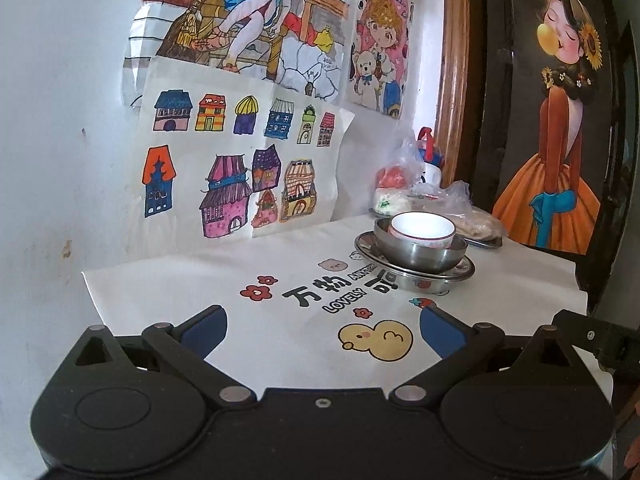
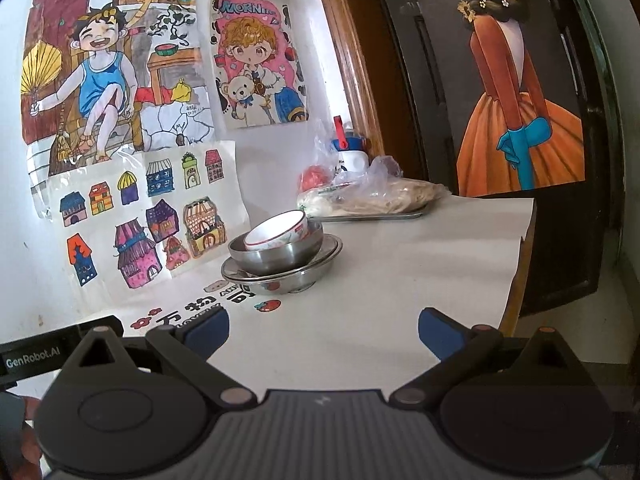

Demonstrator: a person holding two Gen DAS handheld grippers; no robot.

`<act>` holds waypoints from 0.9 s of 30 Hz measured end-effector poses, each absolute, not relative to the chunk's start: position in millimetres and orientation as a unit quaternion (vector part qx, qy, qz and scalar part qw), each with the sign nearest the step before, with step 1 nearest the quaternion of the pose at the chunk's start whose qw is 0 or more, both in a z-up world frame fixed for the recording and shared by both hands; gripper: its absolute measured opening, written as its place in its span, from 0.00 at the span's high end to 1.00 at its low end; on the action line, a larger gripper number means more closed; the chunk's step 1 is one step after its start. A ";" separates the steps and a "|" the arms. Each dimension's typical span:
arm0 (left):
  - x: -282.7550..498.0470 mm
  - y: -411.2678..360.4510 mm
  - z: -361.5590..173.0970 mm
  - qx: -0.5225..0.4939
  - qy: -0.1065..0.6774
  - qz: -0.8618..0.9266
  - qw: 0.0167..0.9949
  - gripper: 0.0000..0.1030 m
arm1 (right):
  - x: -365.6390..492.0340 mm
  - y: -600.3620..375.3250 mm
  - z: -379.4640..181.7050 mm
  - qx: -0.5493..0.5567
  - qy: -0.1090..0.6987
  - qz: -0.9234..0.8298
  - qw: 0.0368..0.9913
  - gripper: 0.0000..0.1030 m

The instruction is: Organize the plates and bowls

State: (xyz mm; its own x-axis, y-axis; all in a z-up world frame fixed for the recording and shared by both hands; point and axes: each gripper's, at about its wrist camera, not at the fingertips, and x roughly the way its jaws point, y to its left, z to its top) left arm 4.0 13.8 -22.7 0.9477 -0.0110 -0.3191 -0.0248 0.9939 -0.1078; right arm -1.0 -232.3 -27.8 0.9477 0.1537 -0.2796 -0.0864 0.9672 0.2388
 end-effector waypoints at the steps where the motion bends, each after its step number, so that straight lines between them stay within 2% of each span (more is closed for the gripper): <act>1: 3.9 13.9 -22.7 -0.055 0.162 0.004 0.985 0.01 | -1.2 -232.2 -28.1 0.112 0.150 0.061 0.980 0.00; 27: -1.0 15.0 -22.2 -0.057 0.160 0.002 0.985 0.01 | -3.5 -230.7 -26.2 0.108 0.147 0.065 0.981 0.00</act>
